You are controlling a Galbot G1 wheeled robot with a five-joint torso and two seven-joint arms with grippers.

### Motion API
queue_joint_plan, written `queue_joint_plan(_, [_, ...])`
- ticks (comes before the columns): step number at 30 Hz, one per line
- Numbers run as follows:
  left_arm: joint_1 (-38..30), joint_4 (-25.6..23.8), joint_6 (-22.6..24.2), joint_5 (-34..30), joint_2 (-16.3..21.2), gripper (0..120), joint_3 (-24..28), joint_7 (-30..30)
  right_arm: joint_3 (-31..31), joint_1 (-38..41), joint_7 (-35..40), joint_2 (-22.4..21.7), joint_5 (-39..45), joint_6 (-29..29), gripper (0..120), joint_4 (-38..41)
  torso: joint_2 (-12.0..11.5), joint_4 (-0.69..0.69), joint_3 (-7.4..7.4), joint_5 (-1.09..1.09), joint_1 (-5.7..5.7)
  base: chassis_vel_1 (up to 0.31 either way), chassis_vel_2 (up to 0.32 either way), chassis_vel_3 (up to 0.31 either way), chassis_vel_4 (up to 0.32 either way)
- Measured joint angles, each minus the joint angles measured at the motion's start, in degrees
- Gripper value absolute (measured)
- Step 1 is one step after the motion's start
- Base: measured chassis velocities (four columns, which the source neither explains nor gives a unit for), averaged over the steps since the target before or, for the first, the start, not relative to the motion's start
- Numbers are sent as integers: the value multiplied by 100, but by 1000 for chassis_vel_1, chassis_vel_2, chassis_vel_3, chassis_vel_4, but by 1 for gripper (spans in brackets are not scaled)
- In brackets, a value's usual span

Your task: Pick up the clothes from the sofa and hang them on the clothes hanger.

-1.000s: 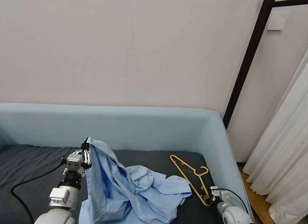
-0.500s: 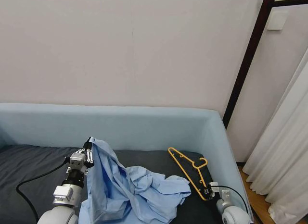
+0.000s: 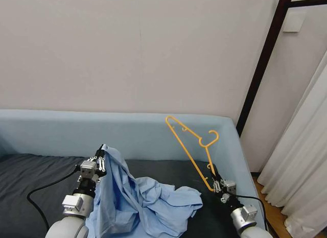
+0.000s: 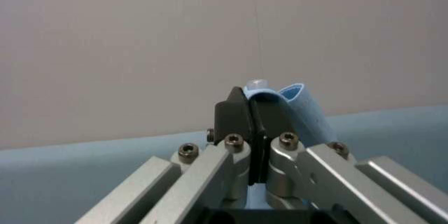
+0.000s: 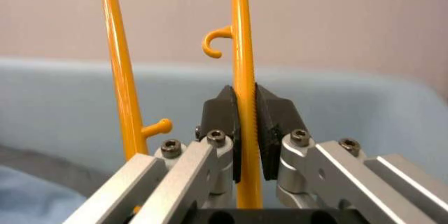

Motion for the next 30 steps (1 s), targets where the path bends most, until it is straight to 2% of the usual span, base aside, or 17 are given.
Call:
queue_joint_plan(1, [13,-46,20,-59,-18,0,-33,-16,34,-3,-284,23,-128,385,6,-69,1,0,0,0,0,0,0,0,0])
queue_joint_plan(2, [13,-46,20,-59,-18,0,-33,-16,34,-3,-284,23,-128,385,6,-69,1,0,0,0,0,0,0,0,0])
queue_joint_plan(5, [44,-211,107,-270,-59,0,-126,-73,114,-61,-908,59,-513,1033,6,-123,0,-2,0,0,0,0,0,0,0])
queue_joint_plan(7, [71,-286,152,-366,-62,0,-143,-93,119,-74,-974,66,-656,1115,6,-102,0,-2,0,0,0,0,0,0,0])
queue_joint_plan(9, [131,-408,235,-483,-64,0,-169,-108,158,-114,-1080,79,-1155,1201,6,-63,0,0,0,0,0,0,0,0,0])
queue_joint_plan(12, [179,-460,277,-507,-84,0,-183,-108,288,-198,-1028,57,-2337,1198,6,-88,0,-1,0,0,0,0,0,0,0])
queue_joint_plan(13, [179,-460,277,-507,-84,0,-183,-108,288,-198,-1028,57,-2337,1198,6,-88,0,-1,0,0,0,0,0,0,0])
queue_joint_plan(14, [188,-472,297,-513,-89,0,-179,-107,330,-229,-988,46,-2711,1169,6,-96,0,-2,0,0,0,0,0,0,0])
queue_joint_plan(18, [243,-591,340,-523,-112,0,-168,-104,381,-388,-419,27,-4087,827,6,-117,0,-1,0,0,0,0,0,0,0])
queue_joint_plan(20, [267,-642,342,-523,-120,0,-170,-104,374,-469,-298,19,-4331,687,6,-121,0,-1,0,0,0,0,0,0,0])
queue_joint_plan(22, [307,-736,345,-523,-126,0,-178,-105,208,-631,-168,-34,-4162,426,6,-110,0,-2,0,1,0,0,0,0,0])
queue_joint_plan(25, [320,-781,346,-527,-123,0,-181,-108,116,-715,-102,-51,-4050,282,6,-96,1,-2,0,1,0,0,0,0,0])
queue_joint_plan(30, [298,-784,347,-600,5,0,-181,-146,18,-695,149,-157,-4402,115,6,-120,1,-1,0,1,0,0,0,0,0])
